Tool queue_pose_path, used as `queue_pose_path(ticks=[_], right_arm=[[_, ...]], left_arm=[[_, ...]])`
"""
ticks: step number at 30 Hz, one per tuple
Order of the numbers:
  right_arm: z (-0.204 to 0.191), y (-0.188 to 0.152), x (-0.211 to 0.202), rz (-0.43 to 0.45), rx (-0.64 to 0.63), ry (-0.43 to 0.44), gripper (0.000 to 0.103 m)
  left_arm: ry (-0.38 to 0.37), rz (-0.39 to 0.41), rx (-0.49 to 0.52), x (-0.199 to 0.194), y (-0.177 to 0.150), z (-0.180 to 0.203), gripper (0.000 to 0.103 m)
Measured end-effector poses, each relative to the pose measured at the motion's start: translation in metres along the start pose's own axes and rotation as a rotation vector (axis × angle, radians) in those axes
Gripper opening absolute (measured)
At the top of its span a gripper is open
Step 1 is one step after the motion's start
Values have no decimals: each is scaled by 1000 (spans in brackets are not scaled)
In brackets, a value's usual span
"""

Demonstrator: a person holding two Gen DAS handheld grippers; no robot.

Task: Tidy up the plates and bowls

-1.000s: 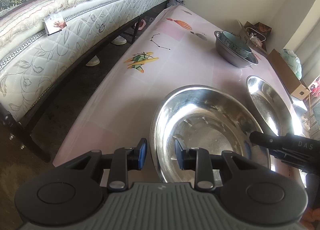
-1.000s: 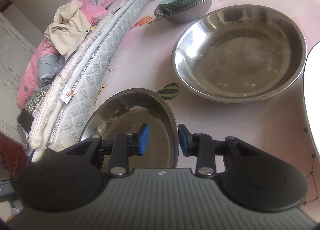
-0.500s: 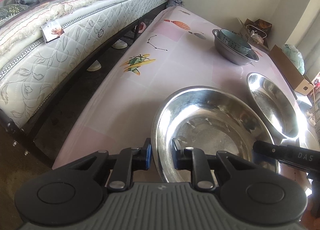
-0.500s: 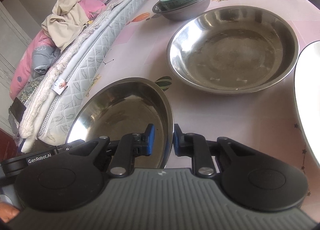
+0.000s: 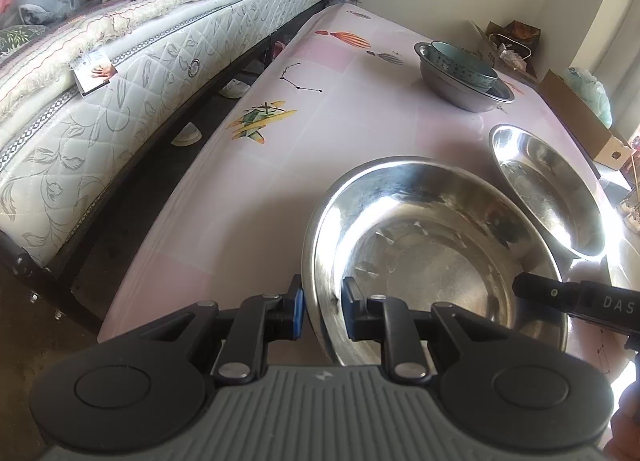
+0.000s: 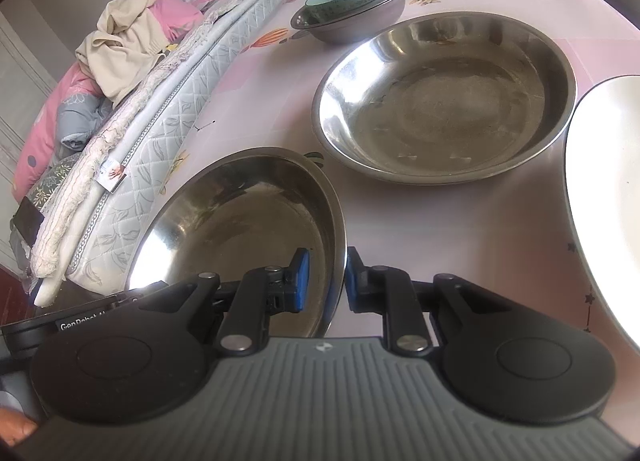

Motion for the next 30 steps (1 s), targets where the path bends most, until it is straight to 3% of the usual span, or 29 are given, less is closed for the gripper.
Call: queue_pose_path(ticks=[30], right_arm=[[-16, -1, -9, 42, -104, -15, 19]], left_arm=[[8, 27, 14, -9, 3, 5, 20]])
Point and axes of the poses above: each gripper's, at about its wrist camera, not at the fingertips, and x roughly the way its jaws point, z to its right, y to its top, the point moved 1 cm from there along x, roughly the way its jaws point, and after that the axes turned 13 degrees about z, right-handed, at the moved point
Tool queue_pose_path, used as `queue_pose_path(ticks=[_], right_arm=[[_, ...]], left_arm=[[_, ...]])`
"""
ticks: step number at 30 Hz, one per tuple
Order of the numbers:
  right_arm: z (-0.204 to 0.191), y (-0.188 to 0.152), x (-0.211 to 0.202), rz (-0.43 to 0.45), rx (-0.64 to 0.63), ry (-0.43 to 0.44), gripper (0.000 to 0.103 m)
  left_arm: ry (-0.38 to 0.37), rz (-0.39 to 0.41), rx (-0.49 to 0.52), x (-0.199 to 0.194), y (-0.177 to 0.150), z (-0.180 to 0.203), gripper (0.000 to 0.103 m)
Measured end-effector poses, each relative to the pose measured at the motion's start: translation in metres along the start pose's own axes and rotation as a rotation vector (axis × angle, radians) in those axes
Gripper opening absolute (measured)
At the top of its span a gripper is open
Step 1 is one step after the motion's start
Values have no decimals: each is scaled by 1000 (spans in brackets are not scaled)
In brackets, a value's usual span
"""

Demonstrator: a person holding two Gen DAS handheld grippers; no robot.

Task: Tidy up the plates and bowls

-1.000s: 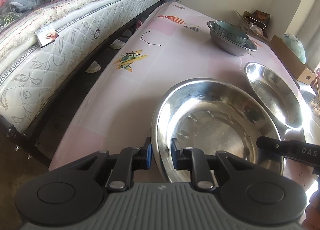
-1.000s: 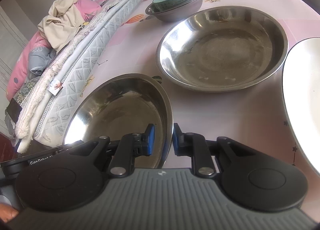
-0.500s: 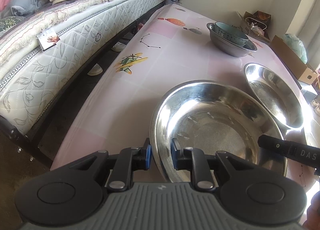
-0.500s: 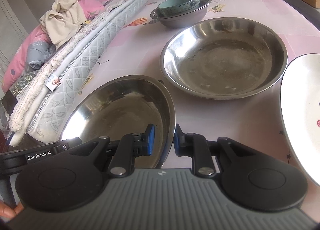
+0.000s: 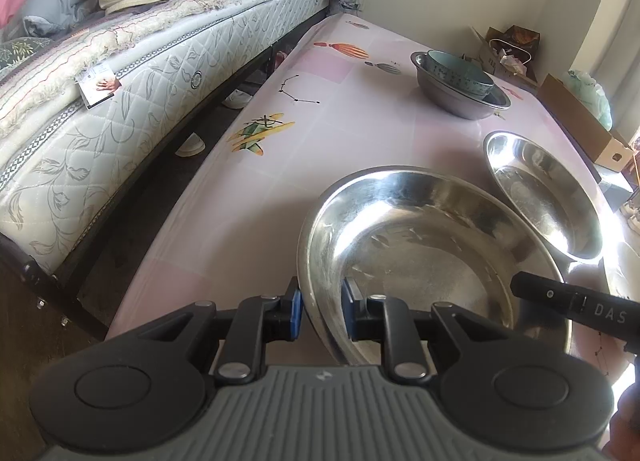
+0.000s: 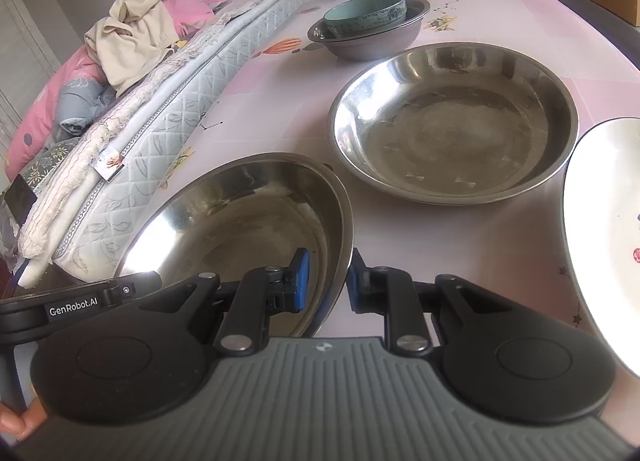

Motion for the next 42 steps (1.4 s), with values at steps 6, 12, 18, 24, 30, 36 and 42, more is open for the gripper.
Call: queue_pose_path(ticks=[6, 12, 18, 24, 30, 36, 42], right_arm=[[-1, 0, -1, 1, 0, 8, 19], [-3, -2, -2, 1, -2, 15, 19], [-3, -2, -2, 0, -3, 15, 19], [-1, -2, -1, -5, 8, 15, 19], [10, 0, 1, -8, 52, -1, 20], [15, 4, 2, 2, 66, -11, 20], [16, 6, 6, 12, 70, -12, 20]], left_arm=[[-1, 5, 1, -2, 1, 0, 20], [-8, 3, -3, -2, 1, 0, 20], [-15, 1, 1, -2, -1, 3, 20], [-35, -24, -8, 0, -5, 2, 20], [-33, -26, -31, 0, -5, -4, 32], [-14, -12, -39, 5, 3, -10, 36], [0, 7, -28, 16, 11, -11, 36]])
Point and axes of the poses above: each gripper's, at about its wrist camera, not at the fingertips, and x roughly the way its jaws point, z to its right, y to its top, the point moved 1 cm from there along x, roughly the way its jaws point, and after that the axes turned 13 degrees about z, right-handed, at the moved point
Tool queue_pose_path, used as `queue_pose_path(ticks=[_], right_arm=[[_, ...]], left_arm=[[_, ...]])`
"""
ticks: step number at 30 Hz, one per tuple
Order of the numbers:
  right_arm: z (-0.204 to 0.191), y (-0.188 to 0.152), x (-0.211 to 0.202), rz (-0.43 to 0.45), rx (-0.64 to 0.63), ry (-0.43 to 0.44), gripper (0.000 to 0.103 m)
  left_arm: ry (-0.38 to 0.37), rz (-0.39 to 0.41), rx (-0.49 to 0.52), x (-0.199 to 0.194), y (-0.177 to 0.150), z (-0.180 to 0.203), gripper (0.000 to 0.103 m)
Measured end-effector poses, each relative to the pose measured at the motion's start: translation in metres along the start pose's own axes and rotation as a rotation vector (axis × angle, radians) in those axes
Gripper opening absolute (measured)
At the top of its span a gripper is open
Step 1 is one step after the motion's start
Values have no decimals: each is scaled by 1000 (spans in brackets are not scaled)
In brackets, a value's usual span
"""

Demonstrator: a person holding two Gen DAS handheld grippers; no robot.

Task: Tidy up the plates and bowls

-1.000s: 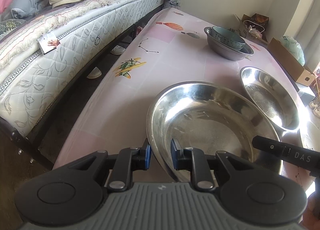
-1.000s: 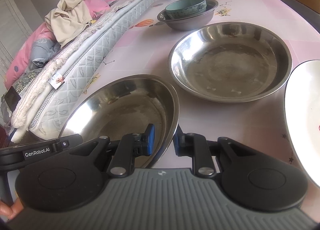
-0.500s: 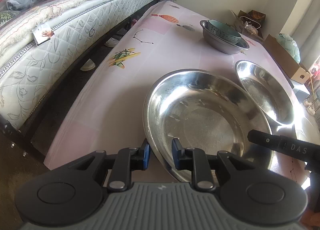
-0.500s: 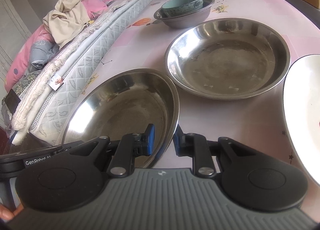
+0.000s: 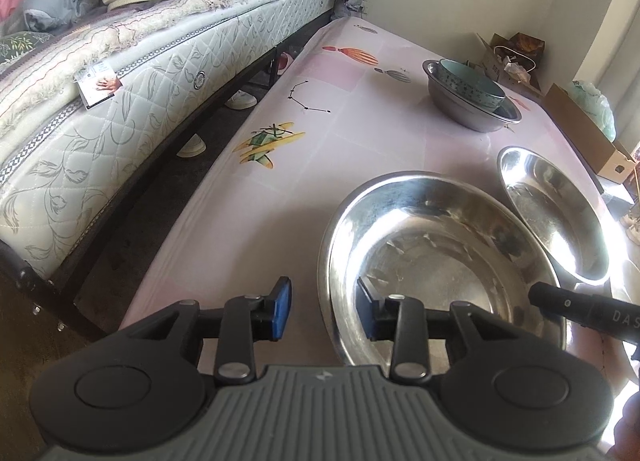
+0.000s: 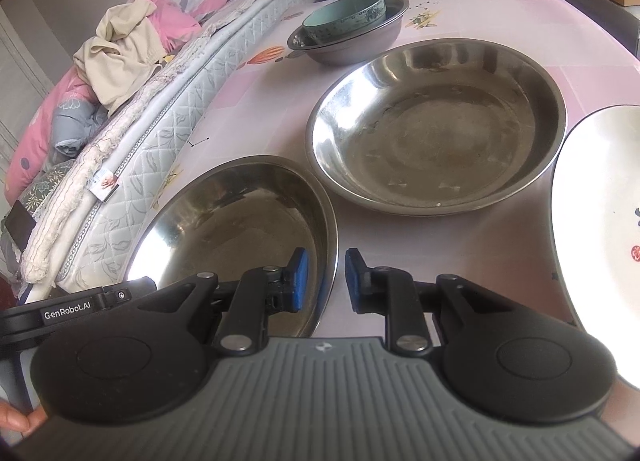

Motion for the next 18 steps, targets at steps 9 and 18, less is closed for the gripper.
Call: queue_pose_path(ticks=[9, 18], right_arm=[[0, 3, 14, 7, 7, 1, 20], [-6, 0, 22, 11, -12, 6, 21]], left_arm=[[-6, -3, -12, 19, 8, 1, 36], [1, 0, 6, 21, 7, 9, 24]])
Point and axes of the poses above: each gripper's, at about its wrist camera, not at the fingertips, and x roughly the way its jaws point, z to its right, y to its top, the point moved 1 cm from there along x, roughly the way its jaws point, and after that the axes turned 13 degrees about z, right-handed, at the moved point
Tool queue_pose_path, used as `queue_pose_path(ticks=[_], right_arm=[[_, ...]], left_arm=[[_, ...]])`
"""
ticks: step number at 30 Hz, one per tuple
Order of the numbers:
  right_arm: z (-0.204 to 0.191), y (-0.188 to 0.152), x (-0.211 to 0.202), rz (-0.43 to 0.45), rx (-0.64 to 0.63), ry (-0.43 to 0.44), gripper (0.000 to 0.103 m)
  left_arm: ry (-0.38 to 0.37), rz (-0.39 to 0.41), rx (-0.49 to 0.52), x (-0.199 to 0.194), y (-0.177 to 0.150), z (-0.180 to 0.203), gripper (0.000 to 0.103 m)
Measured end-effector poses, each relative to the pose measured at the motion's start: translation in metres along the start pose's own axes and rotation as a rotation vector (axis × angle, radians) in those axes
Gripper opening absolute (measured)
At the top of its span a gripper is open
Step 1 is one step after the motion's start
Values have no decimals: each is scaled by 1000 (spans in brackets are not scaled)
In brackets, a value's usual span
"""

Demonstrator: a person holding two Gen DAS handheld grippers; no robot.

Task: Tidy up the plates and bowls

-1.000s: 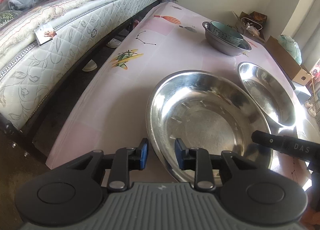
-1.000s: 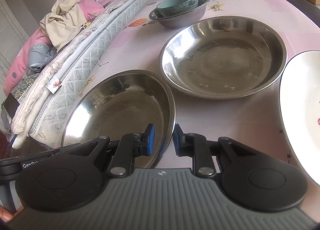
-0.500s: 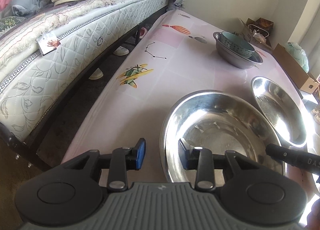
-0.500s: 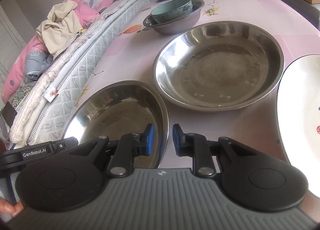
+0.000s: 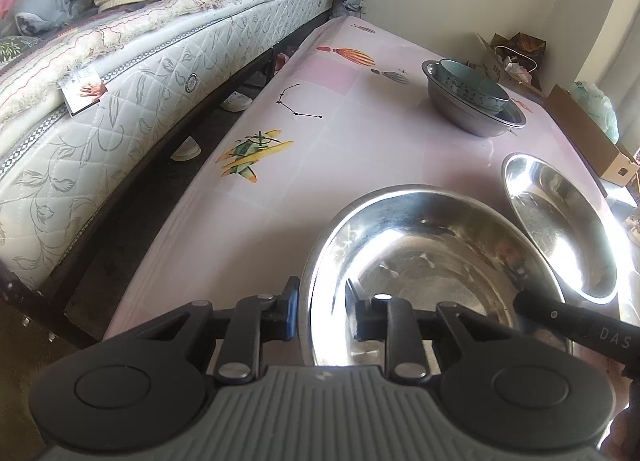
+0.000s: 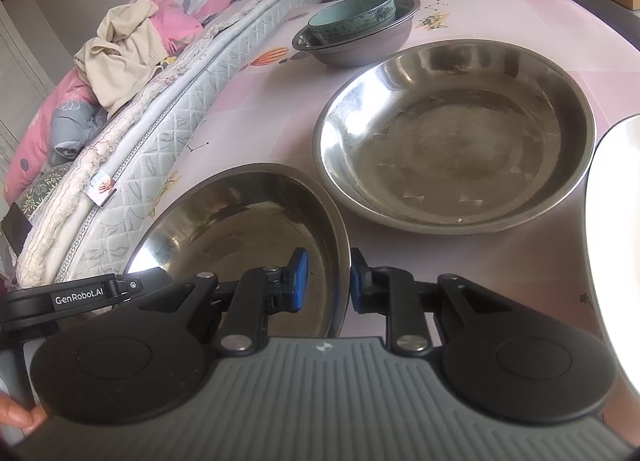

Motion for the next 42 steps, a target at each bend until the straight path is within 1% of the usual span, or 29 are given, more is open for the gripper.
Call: queue_pose_path(ticks=[14, 27, 36, 42], right_arm=[[-3, -1, -3, 12, -45, -8, 21], [-11, -1, -8, 23, -69, 3, 22], [-19, 4, -19, 41, -82, 25, 22], [-22, 14, -30, 70, -78, 39, 22]], left_arm=[[8, 9, 2, -8, -3, 2, 24], [14, 36, -4, -22, 0, -1, 24], [21, 69, -7, -36, 7, -3, 24], [14, 100, 4, -45, 18, 5, 24]])
Point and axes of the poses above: each gripper's, at about its wrist camera, not at the fingertips, and x roughly the way its jaws point, z to its right, y to its top, the point moved 1 cm from there along x, roughly the way its jaws point, and after that the axes turned 13 degrees about z, right-handed, at the moved point
